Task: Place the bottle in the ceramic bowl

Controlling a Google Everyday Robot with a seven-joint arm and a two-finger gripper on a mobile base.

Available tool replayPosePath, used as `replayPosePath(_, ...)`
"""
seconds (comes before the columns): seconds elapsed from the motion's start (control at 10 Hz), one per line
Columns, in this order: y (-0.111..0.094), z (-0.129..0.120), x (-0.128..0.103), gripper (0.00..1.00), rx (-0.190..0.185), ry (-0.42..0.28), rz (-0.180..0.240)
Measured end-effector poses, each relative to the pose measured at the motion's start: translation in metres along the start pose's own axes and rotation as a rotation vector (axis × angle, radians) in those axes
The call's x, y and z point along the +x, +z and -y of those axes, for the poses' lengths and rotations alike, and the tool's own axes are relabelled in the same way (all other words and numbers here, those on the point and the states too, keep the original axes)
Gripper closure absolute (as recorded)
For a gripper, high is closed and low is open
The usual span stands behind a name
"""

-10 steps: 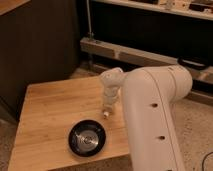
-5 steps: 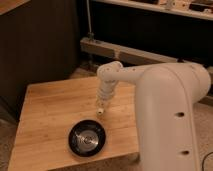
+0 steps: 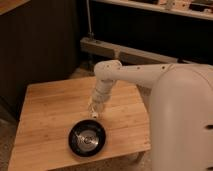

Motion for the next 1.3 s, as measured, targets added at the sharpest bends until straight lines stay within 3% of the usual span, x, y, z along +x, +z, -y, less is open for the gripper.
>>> replayPosePath(0.3,-0.002,-0.004,0.032,1.00,-0.039,-0.108,-0.051)
replayPosePath(0.6,-0.019,-0.006,0.062,1.00,-0.079,-0.227,-0.062)
replayPosePath(1.0,-0.021,-0.017,0.091,1.00,-0.124,-0.384,-0.104)
replayPosePath(1.3,-0.019,-0.018,0.095,1.00,-0.129,-0.403,-0.113)
